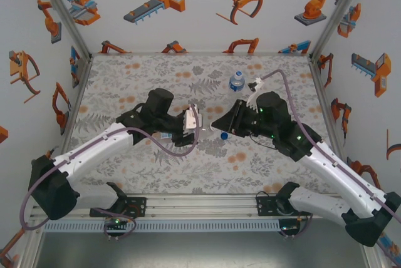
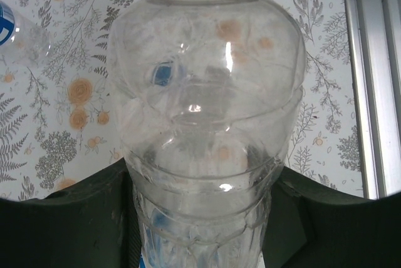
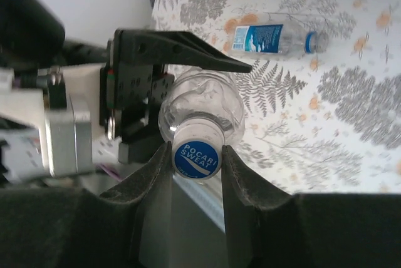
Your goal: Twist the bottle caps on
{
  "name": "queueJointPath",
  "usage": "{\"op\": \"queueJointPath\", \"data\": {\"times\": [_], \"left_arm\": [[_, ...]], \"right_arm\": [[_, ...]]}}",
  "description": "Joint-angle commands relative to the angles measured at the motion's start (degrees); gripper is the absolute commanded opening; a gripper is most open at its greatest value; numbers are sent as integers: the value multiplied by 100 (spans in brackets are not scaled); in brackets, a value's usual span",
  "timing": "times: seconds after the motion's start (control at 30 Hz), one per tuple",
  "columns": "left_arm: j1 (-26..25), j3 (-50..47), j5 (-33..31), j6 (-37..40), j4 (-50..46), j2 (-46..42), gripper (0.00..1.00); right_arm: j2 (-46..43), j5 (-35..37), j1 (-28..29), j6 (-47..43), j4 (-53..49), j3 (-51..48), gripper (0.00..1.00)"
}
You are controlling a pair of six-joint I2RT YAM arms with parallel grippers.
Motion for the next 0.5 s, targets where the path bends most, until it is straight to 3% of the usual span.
{"op": "queueJointPath", "data": {"times": [0.0,0.13,0.33,0.47], "left_arm": [[-151,124,569,74,730,79,0],[-146,204,591,48,699,140,0],[-148,263,613,162,370,56,0],[-146,284,679,236,141,-14,0]], "right_arm": [[88,559,66,1295,154,-52,0],[71,334,64,710,684,-124,2],[-218,212,57,-1581,597,207,45],[-527,-479,61,-3623,731,327,51]]}}
